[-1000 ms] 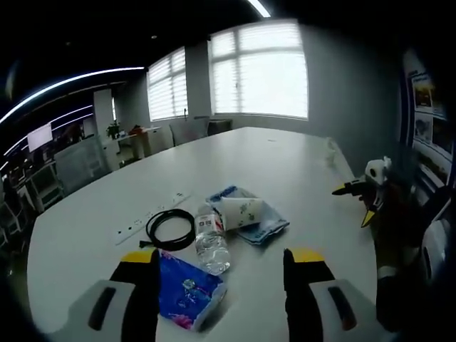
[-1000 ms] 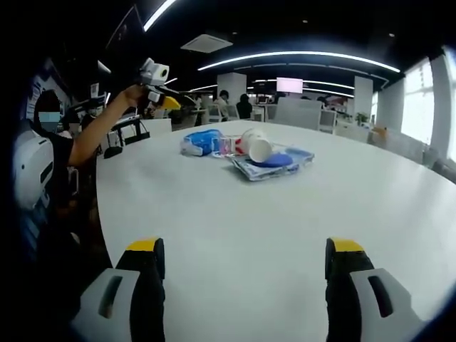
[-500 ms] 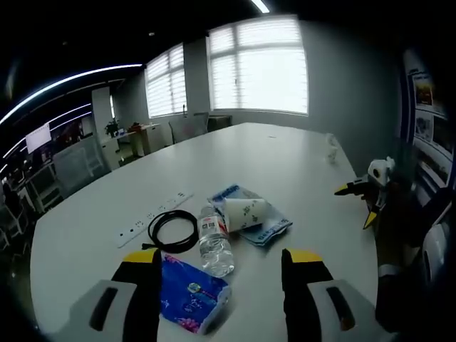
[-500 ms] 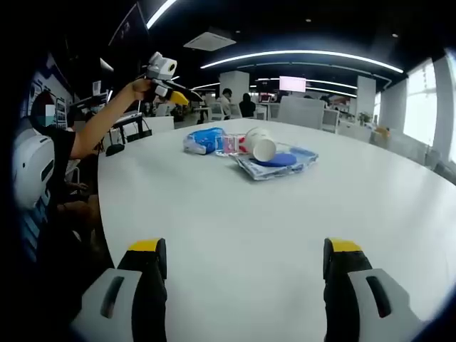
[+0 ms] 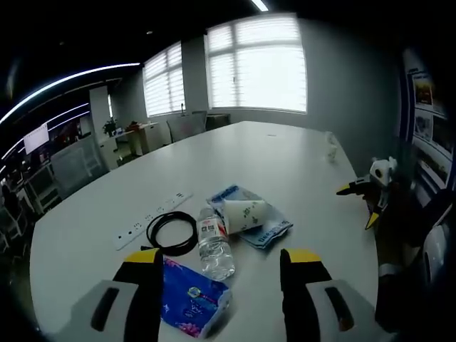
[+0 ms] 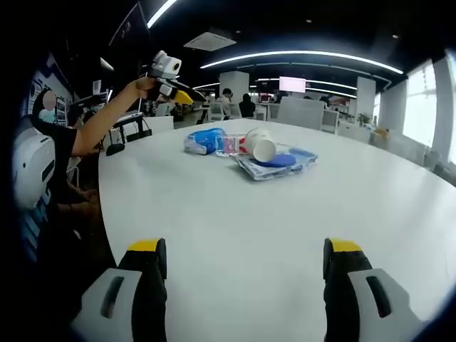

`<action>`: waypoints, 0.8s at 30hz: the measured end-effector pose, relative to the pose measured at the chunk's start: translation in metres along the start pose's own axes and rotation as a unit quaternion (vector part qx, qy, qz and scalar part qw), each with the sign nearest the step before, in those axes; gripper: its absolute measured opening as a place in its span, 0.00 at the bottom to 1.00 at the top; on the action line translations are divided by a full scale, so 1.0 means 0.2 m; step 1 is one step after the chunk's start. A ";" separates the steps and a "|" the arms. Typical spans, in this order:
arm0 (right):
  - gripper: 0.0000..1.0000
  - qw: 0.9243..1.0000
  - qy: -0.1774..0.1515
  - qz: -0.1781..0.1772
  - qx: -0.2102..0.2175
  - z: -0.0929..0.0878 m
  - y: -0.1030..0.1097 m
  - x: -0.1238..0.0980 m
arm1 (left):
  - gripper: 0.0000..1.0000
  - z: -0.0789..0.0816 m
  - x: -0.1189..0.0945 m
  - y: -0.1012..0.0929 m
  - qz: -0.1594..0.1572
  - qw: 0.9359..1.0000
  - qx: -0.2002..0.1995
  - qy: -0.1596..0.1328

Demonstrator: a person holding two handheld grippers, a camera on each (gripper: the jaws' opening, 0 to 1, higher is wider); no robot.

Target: Arrange the tabletop items into an orderly group along one side of the table until the central work area is clear of visible clutter.

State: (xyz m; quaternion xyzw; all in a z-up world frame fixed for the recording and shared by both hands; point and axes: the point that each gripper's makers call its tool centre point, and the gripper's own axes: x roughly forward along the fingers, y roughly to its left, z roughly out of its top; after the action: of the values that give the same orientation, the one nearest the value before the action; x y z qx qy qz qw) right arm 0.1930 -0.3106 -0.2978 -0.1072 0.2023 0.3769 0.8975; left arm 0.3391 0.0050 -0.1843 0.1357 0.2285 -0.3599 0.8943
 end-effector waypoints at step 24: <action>0.87 1.000 -0.001 0.006 -0.008 0.04 0.02 0.01 | 0.63 0.02 0.08 0.01 -0.010 1.000 0.003 0.023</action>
State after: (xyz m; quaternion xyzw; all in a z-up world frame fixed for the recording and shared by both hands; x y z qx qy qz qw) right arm 0.1939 -0.3050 -0.2917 -0.1126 0.1987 0.3836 0.8948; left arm 0.3515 -0.0045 -0.1875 0.1446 0.2497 -0.3663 0.8846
